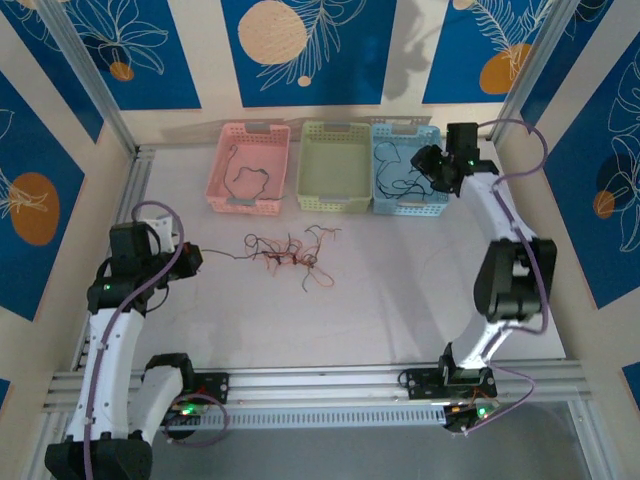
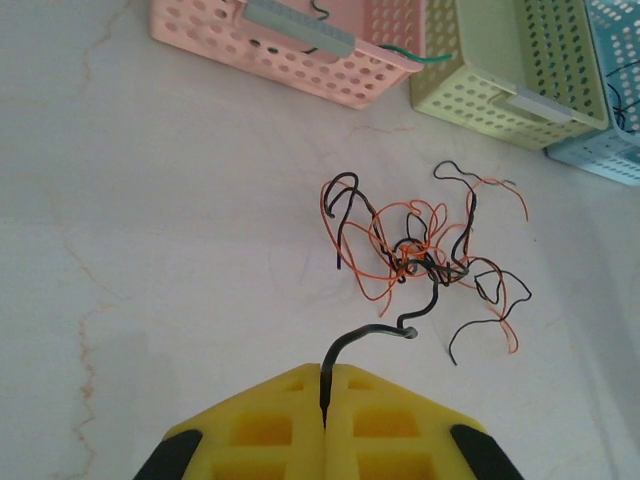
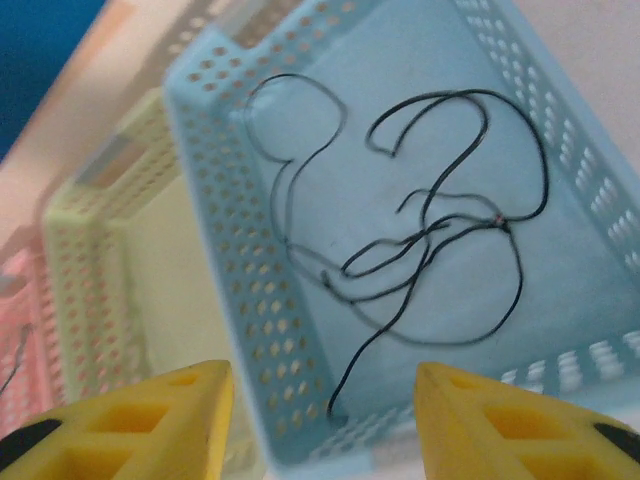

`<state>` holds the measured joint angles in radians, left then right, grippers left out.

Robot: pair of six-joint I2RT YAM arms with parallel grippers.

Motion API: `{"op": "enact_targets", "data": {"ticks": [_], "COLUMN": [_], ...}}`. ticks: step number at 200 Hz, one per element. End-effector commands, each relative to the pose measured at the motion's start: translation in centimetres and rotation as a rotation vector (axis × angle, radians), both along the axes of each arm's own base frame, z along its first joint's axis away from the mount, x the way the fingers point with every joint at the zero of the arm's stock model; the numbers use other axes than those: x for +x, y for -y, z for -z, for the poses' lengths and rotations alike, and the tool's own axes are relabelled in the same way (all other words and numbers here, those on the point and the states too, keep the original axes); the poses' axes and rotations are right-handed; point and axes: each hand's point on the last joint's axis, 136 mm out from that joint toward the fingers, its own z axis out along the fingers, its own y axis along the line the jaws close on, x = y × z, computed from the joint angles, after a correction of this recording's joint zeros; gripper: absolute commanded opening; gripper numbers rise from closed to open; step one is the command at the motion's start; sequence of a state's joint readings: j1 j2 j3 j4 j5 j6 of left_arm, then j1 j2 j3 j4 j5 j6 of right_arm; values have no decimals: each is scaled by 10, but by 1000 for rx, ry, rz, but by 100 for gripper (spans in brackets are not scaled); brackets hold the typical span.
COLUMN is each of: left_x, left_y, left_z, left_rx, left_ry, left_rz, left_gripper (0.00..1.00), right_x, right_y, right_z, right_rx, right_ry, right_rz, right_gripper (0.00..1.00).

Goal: Untangle the cables

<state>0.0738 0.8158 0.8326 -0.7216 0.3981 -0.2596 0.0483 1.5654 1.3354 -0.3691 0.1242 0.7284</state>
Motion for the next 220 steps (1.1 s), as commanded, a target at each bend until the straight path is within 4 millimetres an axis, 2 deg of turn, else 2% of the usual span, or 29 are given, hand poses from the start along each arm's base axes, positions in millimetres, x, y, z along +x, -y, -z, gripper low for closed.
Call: {"op": "enact_targets", "data": {"ticks": [1, 32, 64, 85, 116, 135, 170, 220], "left_x": [1, 0, -3, -7, -9, -9, -8, -8], "left_y": [17, 25, 41, 54, 61, 61, 59, 57], "left_z": [1, 0, -2, 2, 6, 8, 12, 15], "left_rx": [-61, -82, -116, -127, -120, -114, -103, -91], "left_ry": [-1, 0, 6, -19, -39, -48, -62, -75], "left_rz": [71, 109, 178, 234, 259, 260, 252, 240], "left_gripper": [0, 0, 0, 0, 0, 0, 0, 0], "right_x": [-28, -78, -122, -146, -175, -179, -179, -160], "right_y": [-20, -45, -81, -108, -148, -159, -163, -168], "right_z": [-12, -7, 3, 23, 55, 79, 115, 137], "right_rx": [-20, 2, 76, 82, 118, 128, 124, 114], "right_ry": [88, 147, 203, 171, 65, -44, -237, -314], "right_rz": [-73, -182, -381, -514, -695, -716, -726, -731], "right_gripper": [51, 51, 50, 47, 47, 47, 45, 44]}}
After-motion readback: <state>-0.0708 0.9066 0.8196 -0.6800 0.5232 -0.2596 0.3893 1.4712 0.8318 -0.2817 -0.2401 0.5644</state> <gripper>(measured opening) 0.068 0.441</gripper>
